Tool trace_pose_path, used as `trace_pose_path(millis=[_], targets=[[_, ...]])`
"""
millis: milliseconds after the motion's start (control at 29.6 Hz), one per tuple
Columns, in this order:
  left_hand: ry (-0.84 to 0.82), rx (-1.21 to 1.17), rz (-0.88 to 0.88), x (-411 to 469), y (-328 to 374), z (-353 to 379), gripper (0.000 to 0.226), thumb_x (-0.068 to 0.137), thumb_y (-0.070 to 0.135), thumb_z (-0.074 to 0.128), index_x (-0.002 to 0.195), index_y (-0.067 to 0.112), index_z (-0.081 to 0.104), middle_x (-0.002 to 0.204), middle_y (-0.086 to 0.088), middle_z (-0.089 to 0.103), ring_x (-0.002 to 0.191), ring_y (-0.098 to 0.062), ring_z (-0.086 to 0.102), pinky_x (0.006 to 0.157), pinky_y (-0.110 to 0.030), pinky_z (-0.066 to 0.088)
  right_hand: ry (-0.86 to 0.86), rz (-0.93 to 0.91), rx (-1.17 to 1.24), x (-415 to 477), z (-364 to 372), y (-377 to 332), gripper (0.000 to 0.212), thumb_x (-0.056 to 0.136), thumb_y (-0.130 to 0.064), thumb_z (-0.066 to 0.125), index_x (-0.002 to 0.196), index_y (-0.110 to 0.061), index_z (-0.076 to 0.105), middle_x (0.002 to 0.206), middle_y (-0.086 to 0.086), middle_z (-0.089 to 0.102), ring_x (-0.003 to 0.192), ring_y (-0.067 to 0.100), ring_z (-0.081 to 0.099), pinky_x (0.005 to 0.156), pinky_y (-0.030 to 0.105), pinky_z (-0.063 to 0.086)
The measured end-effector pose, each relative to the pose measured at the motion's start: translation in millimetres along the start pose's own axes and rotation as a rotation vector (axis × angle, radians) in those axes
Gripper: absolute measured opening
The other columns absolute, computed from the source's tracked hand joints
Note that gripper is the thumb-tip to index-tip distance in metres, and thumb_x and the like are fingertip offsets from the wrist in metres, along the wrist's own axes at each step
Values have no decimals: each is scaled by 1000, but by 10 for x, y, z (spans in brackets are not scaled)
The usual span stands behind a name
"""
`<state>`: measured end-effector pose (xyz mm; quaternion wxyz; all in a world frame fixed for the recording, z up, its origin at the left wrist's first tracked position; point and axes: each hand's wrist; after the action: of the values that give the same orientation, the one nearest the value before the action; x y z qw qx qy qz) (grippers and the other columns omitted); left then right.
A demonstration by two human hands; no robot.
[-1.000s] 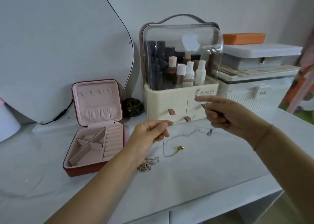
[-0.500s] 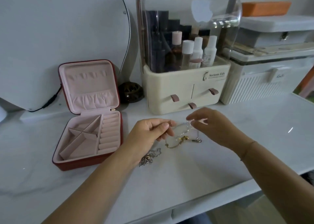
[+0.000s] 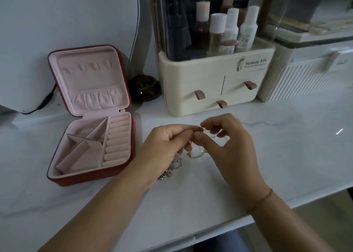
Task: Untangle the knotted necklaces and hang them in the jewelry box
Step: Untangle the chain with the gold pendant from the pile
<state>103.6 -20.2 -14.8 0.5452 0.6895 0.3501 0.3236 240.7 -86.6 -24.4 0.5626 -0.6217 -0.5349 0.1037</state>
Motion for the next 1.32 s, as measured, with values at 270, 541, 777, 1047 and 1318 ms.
trace_pose_path(millis=[270,541,777,1047,1318], targets=[[-77,-32,53,-37,98,-1,14,89,13,61,92,15,74,70,1,72,60,-6,55,63,-14,44,-354,191,516,32,-131,85,25,89,-13,62,113,-15,65,82,3,72,78,14,68,73,26,52],[-102,-10,70,-63,161,-54,20,86,25,57,93,15,73,76,-2,73,64,-10,54,62,-25,44,-310,279,513,34,-131,50,17,74,-23,67,86,-12,69,71,-2,68,65,7,58,62,17,46],[15,-75,56,-55,165,-59,19,71,31,66,82,16,70,70,0,72,62,-6,56,64,-15,47,-319,352,643,37,-173,52,6,75,-23,75,73,-18,72,72,1,64,62,7,50,60,15,39],[259,59,235,-67,122,-4,5,74,32,73,76,28,71,72,12,68,67,-3,58,65,-14,47,-293,372,707,43,-180,48,4,74,-20,70,70,-18,71,73,-6,69,63,1,57,61,13,42],[230,259,368,-107,110,73,7,76,26,74,83,27,73,74,8,69,67,-15,60,65,-22,49,-293,330,628,32,-184,-1,14,72,-23,67,74,-10,68,57,-9,57,54,2,46,56,13,39]])
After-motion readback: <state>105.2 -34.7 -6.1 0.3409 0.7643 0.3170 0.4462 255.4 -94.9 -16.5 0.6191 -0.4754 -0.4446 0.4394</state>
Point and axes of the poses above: each hand's wrist, its own x-axis towards the middle knuckle, its own z-axis out of the palm, y = z × x
